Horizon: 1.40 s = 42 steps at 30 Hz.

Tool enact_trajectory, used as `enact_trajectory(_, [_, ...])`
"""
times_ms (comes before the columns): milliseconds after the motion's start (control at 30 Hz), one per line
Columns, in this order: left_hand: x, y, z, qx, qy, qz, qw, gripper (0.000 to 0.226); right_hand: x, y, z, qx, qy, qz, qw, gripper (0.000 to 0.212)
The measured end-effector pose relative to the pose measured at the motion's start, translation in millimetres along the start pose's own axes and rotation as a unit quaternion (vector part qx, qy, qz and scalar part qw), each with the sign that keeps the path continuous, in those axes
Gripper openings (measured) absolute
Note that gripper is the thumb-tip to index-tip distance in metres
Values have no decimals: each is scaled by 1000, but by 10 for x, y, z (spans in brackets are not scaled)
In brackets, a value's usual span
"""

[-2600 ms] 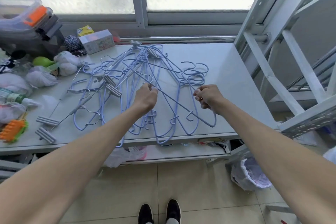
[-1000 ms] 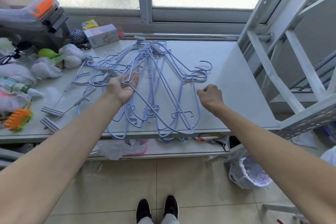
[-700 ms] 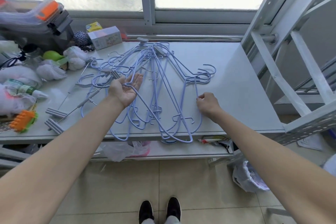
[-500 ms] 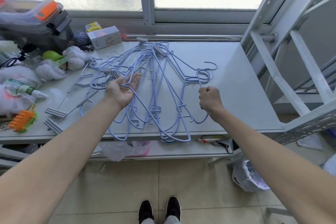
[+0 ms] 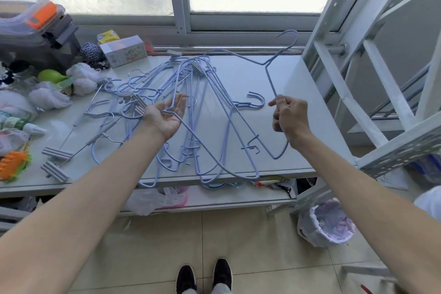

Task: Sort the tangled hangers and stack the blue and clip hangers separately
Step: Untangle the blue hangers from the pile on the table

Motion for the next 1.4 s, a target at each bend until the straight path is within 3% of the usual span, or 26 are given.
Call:
enact_trajectory(300, [175,-355,-13,-20,20,-39,999,30,-268,-163,121,-22,60,-46,997,30])
enact_trajectory(467, [296,-505,-38,-6,9,-147,989,38,-63,-446,298,-164,17,47,985,27])
enact_trajectory(600, [298,-440,-17,12,-35,-194,980,64,55,-569,382,-266,25,138,954,39])
enact_trajectory(667, [247,-319,-32,44,-31,-151,987,56,77,-613,393,-296,27,173,939,42])
enact_trajectory(800, [59,-124,-21,70,20,-71,995,78,120,-672,438,-361,26,301,882,35])
enact_trajectory(967, [-62,-50,-27,93,60,-104,988,59,340,-556,726,-414,-22,482,772,10])
enact_trajectory(1067, [-48,-21,-9,89,51,-101,990,51,497,-351,899,-418,-57,537,731,27])
enact_trajectory(1200, [-35,-2,13,77,29,-88,993,47,621,-231,1102,-419,-55,575,701,35])
enact_trajectory(1300, [-21,-1,13,64,19,-63,996,49,710,-79,1241,-423,-99,589,682,39])
enact_trajectory(1400, [-37,-5,-10,55,29,-41,997,51,706,-26,1306,-409,-112,585,691,39])
Point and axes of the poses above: each hand's wrist, its own z-axis away from the middle knuckle, its own x-axis out of the palm, y = z × x, the point moved 5 cm from there along -z, towards the middle knuckle, and after that the axes turned 10 degrees about y, right-handed, at the moved point
